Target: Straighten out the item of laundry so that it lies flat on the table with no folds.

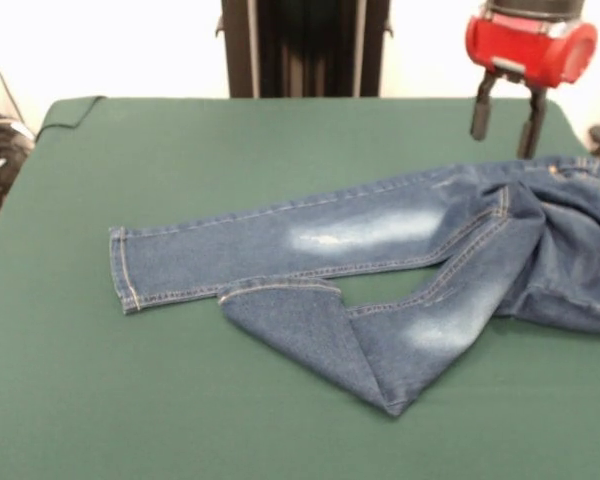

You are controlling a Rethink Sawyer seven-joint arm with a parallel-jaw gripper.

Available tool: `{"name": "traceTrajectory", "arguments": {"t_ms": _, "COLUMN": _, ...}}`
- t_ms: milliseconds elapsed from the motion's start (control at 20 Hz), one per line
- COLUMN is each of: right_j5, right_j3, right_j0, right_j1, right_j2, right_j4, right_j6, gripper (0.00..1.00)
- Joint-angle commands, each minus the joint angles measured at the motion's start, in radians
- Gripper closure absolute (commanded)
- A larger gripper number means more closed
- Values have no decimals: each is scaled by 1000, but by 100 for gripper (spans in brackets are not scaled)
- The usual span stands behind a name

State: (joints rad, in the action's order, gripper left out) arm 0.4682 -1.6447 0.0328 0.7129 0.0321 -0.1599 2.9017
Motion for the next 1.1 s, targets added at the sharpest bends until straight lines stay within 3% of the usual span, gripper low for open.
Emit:
{"name": "traceTrajectory", "arguments": {"t_ms": 50, "right_j5": -55, "right_j3": -108, "right_j0": -21, "right_j1": -82, "right_j2": 116, "right_j4": -128, "right_j6": -174, "gripper": 0}}
{"name": "traceTrajectory", "arguments": {"t_ms": 500, "right_j5": -31, "right_j3": -112, "right_j0": -71, "right_j1": -172, "right_j2": 123, "right_j4": -289, "right_j6": -221, "gripper": 0}}
{"name": "traceTrajectory", "arguments": {"t_ms": 1100, "right_j5": 94, "right_j3": -44, "right_j0": -127, "right_j1": -272, "right_j2": 147, "right_j4": -374, "right_j6": -235, "gripper": 0}}
